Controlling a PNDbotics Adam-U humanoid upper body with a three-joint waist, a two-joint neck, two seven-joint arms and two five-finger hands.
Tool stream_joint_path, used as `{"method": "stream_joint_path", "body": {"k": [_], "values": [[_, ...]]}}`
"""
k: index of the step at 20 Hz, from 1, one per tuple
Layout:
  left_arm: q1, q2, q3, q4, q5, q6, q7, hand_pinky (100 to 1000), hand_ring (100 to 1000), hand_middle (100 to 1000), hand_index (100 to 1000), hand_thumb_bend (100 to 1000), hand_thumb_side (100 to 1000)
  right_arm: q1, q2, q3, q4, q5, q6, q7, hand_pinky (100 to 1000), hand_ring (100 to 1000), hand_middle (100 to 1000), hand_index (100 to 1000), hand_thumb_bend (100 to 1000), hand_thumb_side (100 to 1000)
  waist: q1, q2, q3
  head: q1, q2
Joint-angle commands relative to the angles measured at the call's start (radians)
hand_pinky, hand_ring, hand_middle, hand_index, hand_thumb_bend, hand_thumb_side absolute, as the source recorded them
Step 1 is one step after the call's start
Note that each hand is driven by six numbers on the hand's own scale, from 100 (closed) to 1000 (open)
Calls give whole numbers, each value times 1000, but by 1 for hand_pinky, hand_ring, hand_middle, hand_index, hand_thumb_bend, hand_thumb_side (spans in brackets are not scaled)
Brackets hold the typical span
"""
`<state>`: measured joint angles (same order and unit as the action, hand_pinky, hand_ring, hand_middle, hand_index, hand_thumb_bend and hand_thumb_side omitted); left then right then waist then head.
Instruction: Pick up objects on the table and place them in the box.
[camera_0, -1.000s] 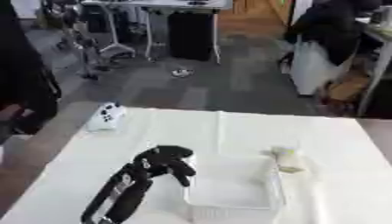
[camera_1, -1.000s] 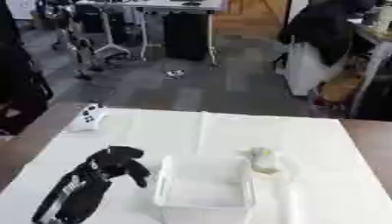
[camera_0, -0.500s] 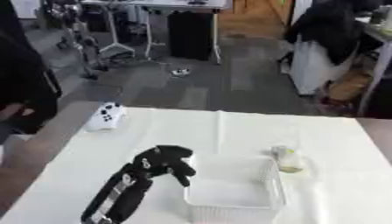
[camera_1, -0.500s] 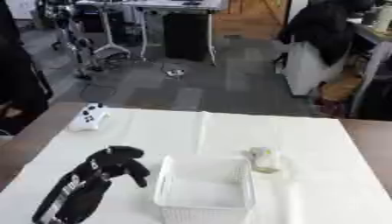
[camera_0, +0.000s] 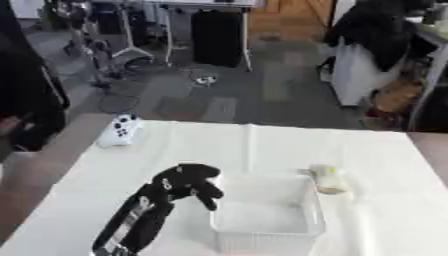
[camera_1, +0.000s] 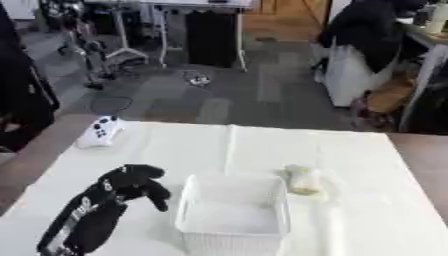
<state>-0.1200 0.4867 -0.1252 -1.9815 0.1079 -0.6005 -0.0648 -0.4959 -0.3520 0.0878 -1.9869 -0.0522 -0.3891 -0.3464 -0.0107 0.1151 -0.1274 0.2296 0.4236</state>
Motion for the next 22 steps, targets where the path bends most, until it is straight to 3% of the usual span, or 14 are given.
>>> {"method": "stream_joint_path", "body": {"k": [1,7,9,10,11,13,14,15,18,22], "values": [[-13,22,12,-19,-3,4,8,532,700,803,876,628,727,-13,-11,-12,-13,2,2,-7,100,298,347,668,162,1000,0,-10,1,-16,13],[-24,21,18,-19,6,5,15,534,700,802,876,634,719,-14,-13,-17,-13,5,2,-15,100,299,348,666,161,1000,1,-14,-1,-26,27],[-22,20,20,-19,6,5,13,535,700,802,875,635,718,-14,-15,-18,-13,8,2,-16,100,304,360,673,174,1000,1,-14,6,-19,20],[-22,20,22,-19,6,4,14,535,700,803,875,636,716,-13,-17,-20,-13,13,4,-18,100,318,382,686,138,1000,1,-14,11,-12,13],[-23,20,24,-19,6,3,16,536,700,802,875,638,713,-10,-23,-26,-13,24,12,-21,100,341,426,708,229,1000,1,-13,15,-3,6],[-26,20,25,-19,10,1,17,535,700,802,875,638,712,-8,-52,-33,-13,50,66,-13,110,436,527,776,271,1000,-1,-14,24,1,1],[-25,22,23,-19,11,2,16,536,700,802,875,637,714,-12,-83,-38,-13,87,108,3,134,468,567,794,356,1000,-3,-16,29,-9,5],[-25,22,21,-19,12,2,14,535,700,802,875,637,714,-19,-103,-41,-13,120,144,17,151,490,595,801,382,1000,-5,-18,33,-16,8],[-20,25,19,-19,16,5,9,534,700,802,875,636,715,-60,-202,-38,-13,230,247,80,212,550,650,773,425,1000,-11,-24,45,-56,24],[-11,27,14,-19,15,8,3,532,701,803,876,631,723,-122,-318,-9,15,330,336,145,261,587,679,728,455,1000,-17,-28,52,-104,41]]}}
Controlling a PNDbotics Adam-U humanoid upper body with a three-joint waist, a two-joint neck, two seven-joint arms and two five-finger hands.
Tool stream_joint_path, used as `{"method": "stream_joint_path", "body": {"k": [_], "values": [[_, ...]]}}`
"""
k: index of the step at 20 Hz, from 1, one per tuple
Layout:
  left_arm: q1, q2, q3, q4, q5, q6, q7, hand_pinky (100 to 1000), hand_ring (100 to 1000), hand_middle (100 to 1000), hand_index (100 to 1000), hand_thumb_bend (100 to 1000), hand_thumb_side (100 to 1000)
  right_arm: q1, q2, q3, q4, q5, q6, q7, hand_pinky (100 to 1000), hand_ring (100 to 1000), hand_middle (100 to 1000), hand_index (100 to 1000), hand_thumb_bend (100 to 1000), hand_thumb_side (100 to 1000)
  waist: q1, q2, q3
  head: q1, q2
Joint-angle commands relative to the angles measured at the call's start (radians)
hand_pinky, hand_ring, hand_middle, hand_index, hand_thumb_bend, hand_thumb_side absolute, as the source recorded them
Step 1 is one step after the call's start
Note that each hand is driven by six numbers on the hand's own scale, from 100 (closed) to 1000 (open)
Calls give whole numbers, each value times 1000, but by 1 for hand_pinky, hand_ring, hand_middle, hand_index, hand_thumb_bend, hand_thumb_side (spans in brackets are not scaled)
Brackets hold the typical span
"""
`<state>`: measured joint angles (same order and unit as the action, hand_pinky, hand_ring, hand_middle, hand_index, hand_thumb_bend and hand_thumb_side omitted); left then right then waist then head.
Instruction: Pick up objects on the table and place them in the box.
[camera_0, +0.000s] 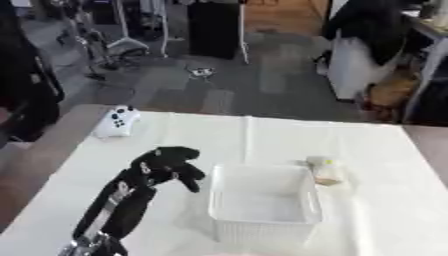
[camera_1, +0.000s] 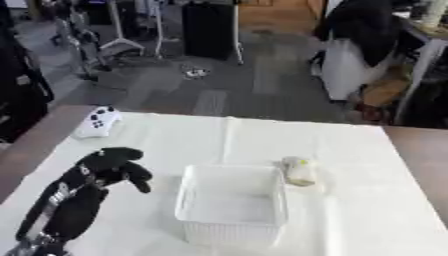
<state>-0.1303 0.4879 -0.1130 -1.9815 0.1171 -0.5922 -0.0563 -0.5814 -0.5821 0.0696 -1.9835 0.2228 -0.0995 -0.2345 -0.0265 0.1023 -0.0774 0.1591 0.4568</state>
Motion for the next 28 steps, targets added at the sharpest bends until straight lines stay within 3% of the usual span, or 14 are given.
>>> {"method": "stream_joint_path", "body": {"k": [1,2,4,7,11,13,19,21,23,24,25,26,28], "values": [[1,25,1,-19,5,1,-6,532,701,803,876,630,725,-54,-107,21,35,72,56,46,281,598,687,713,393,1000,-2,-15,3,-42,11],[4,25,0,-19,5,2,-7,531,700,803,877,628,727,-75,-134,34,66,104,59,66,325,620,709,678,449,1000,-3,-15,6,-51,13],[8,24,-3,-19,3,5,-9,529,701,803,878,624,734,-119,-171,56,130,210,47,113,404,662,740,632,440,1000,-4,-14,9,-62,17],[10,22,-9,-19,-3,9,-12,528,701,803,878,621,738,-190,-198,92,251,341,20,179,459,693,764,627,454,1000,-6,-10,15,-79,25],[10,16,-14,-19,-5,14,-14,525,701,804,880,617,747,-272,-198,123,408,435,-13,228,562,738,798,650,509,1000,-7,-4,21,-106,38],[12,11,-18,-19,-8,20,-16,524,702,804,881,613,752,-313,-184,134,486,475,-28,258,586,743,806,663,523,1000,-7,-1,21,-117,40],[8,4,-23,-19,-13,21,-19,524,702,805,881,609,755,-398,-95,129,688,529,-57,272,601,749,812,702,593,1000,-1,11,24,-96,39],[5,4,-24,-19,-14,20,-19,524,702,805,881,607,758,-418,-66,119,756,543,-62,266,668,774,838,753,684,1000,0,16,24,-89,40],[1,3,-25,-19,-15,20,-20,524,702,805,881,607,758,-437,-40,103,828,552,-64,254,681,775,850,782,692,1000,1,21,26,-78,41],[-2,2,-25,-19,-15,19,-20,524,702,805,881,607,757,-445,-30,95,860,557,-66,248,689,777,856,795,774,1000,1,24,28,-74,41],[-5,1,-26,-19,-14,18,-20,524,702,805,881,607,757,-453,-22,89,889,564,-68,243,687,776,855,793,767,1000,2,27,29,-70,40],[-8,0,-26,-19,-14,18,-20,524,703,805,881,607,756,-460,-15,84,914,571,-72,239,707,782,862,808,827,1000,3,30,30,-66,39],[-15,-3,-27,-19,-13,17,-21,524,703,806,881,607,758,-476,-3,73,962,592,-80,239,731,789,865,822,856,1000,5,38,33,-57,36]]}}
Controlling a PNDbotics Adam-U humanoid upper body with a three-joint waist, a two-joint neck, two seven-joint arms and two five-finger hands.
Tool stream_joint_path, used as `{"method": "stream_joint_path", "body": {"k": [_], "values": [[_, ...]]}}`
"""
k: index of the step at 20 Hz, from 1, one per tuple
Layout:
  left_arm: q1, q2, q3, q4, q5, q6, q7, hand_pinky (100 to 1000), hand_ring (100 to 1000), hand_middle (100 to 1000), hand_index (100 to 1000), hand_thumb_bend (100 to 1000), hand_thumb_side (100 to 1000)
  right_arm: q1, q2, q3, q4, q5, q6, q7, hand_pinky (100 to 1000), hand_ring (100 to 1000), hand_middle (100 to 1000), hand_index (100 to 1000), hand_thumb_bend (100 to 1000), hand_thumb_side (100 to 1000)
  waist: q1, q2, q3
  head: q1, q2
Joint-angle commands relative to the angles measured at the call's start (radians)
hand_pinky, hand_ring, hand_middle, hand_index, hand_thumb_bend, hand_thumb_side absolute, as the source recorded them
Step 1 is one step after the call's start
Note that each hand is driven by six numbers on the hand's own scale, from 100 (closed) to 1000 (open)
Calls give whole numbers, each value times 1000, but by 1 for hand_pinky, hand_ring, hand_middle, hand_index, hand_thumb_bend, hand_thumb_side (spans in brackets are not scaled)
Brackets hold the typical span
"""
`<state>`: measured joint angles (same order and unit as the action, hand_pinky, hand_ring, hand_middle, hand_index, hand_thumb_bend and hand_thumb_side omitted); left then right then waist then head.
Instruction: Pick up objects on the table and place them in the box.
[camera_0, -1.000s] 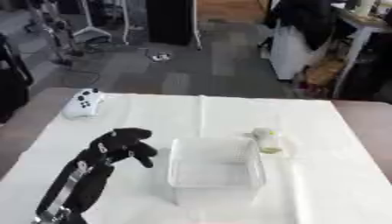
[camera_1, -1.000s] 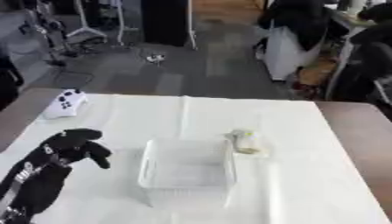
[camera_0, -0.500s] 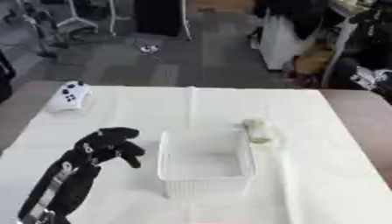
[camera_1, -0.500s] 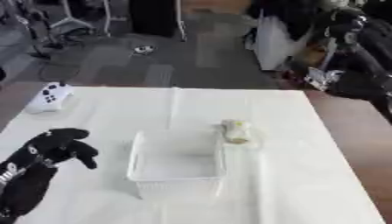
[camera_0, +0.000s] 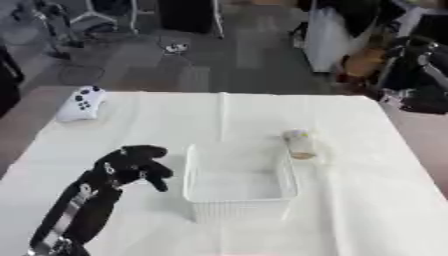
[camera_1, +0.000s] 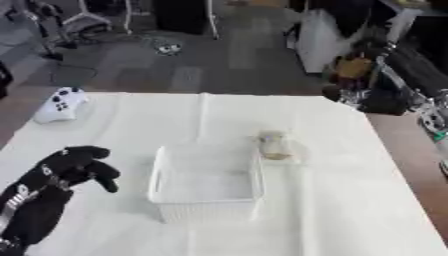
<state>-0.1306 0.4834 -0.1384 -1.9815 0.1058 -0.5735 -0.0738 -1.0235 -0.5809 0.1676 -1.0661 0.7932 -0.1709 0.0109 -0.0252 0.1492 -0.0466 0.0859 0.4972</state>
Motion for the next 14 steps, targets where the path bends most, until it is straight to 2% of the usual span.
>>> {"method": "stream_joint_path", "body": {"k": [1,2,6,14], "values": [[-17,1,-2,-19,-1,-2,-4,524,703,806,882,606,758,-41,0,-30,64,33,-13,-5,728,787,865,850,873,1000,4,-6,3,20,-4],[-19,-1,-2,-19,-1,-2,-5,523,703,806,882,605,760,-48,5,-35,79,42,-18,-7,711,778,850,814,911,1000,5,-3,4,22,-5],[-33,-9,-5,-19,-1,0,-7,523,704,806,883,603,762,-73,12,-52,128,79,-36,-39,712,778,836,802,944,1000,8,15,10,33,-8],[-60,-21,-9,-19,3,3,-12,523,704,807,883,603,765,-104,12,-79,211,149,-55,-1,729,785,835,854,943,1000,6,45,27,41,-45]]}}
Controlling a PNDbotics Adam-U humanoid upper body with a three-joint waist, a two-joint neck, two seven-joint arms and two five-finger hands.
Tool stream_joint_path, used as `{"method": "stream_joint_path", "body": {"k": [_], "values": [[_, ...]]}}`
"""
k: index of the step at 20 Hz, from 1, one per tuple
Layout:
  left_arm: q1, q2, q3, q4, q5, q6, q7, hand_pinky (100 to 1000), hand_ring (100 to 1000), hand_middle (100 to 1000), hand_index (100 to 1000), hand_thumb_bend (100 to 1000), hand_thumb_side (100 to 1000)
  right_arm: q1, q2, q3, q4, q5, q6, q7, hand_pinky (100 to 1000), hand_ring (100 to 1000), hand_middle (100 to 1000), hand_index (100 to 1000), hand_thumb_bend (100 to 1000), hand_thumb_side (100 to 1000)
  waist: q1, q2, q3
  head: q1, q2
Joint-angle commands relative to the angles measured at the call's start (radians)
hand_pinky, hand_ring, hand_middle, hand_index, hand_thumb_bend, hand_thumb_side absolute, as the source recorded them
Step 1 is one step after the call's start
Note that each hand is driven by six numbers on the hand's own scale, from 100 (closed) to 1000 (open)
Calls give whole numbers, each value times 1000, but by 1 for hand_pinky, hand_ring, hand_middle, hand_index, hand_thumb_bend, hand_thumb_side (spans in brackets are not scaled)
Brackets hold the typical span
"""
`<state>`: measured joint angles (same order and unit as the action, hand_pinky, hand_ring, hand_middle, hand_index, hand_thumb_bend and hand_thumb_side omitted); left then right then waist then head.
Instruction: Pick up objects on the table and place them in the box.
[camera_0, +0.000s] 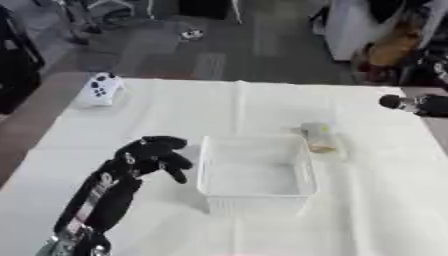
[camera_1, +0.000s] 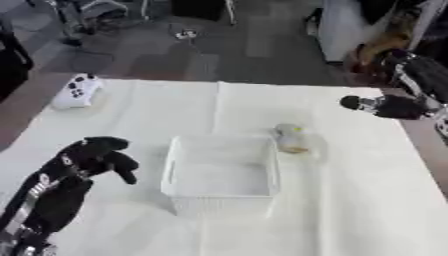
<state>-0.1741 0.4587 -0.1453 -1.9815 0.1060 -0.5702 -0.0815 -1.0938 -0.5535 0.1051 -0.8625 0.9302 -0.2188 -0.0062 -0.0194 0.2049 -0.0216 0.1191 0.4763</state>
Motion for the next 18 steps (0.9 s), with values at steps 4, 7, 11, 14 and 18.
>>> {"method": "stream_joint_path", "body": {"k": [4,7,11,14,18], "values": [[-25,-2,-3,-19,2,4,-7,521,705,807,885,599,772,-38,-19,-25,16,11,-10,41,718,779,827,870,942,1000,-5,5,13,10,-58],[-24,-5,-3,-19,-4,10,-7,519,705,808,886,596,779,-40,-24,-27,15,10,-10,53,708,777,825,877,941,1000,-13,14,27,12,-79],[-27,-6,-7,-19,-17,15,-6,517,706,809,888,589,789,-50,-32,-30,14,-4,-10,69,697,772,824,890,941,1000,-29,34,48,14,-101],[-35,-3,-10,-19,-24,17,-5,516,706,809,888,588,790,-56,-36,-29,8,-17,-18,82,706,774,827,890,939,1000,-41,49,60,15,-115],[-54,7,-16,-19,-27,17,-6,517,707,809,888,588,790,-60,-40,-29,3,-25,-25,101,714,778,832,904,937,1000,-62,66,82,22,-136]]}}
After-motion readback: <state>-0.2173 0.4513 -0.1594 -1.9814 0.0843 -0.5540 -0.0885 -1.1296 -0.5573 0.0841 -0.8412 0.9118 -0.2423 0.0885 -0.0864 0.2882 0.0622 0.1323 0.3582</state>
